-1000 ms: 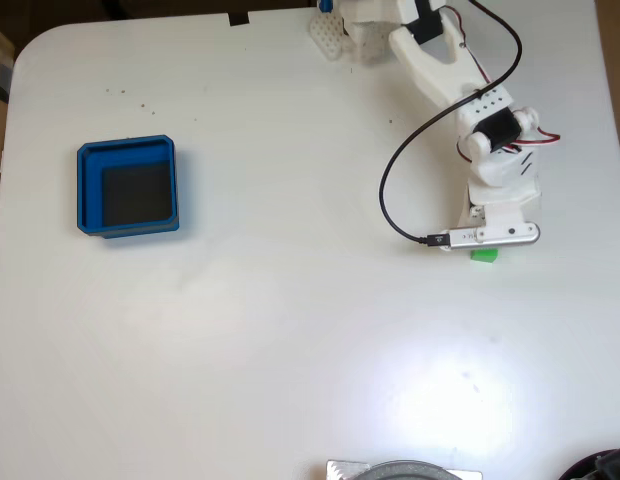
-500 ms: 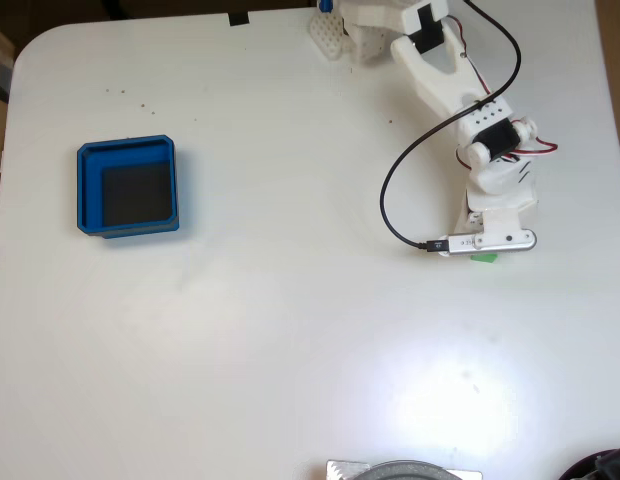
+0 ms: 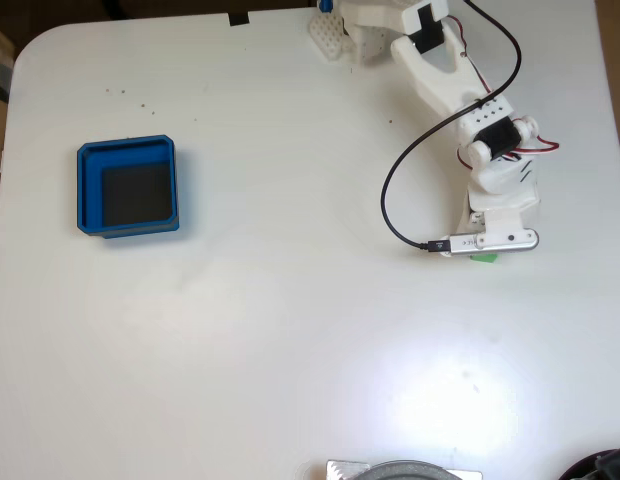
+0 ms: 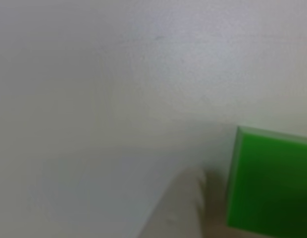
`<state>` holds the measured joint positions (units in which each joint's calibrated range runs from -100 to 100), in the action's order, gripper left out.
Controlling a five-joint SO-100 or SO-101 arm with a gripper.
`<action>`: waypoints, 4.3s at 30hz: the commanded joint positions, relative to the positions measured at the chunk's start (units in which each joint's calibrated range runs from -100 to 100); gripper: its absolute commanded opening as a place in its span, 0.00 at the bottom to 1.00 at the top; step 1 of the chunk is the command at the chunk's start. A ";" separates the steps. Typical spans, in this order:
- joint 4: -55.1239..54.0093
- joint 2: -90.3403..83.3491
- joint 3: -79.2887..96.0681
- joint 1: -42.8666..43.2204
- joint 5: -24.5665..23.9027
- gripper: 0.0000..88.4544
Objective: Pick up green cube and drop it in the blue box
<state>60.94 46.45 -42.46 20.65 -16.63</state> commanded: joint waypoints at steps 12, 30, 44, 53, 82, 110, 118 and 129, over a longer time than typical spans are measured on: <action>0.17 -0.30 -3.77 -0.04 -0.20 0.35; 0.57 -0.30 -3.59 0.11 0.10 0.35; 0.57 1.96 -3.59 0.03 0.10 0.35; 0.08 1.38 -3.68 0.03 0.15 0.35; 0.57 1.29 -3.68 0.11 -0.15 0.02; 19.65 -27.64 -3.32 -3.40 2.10 0.02; 20.39 -34.91 -3.23 -14.47 11.92 0.02; 20.39 -34.66 -2.96 -32.33 13.33 0.02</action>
<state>80.97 15.87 -42.46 -5.44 -3.49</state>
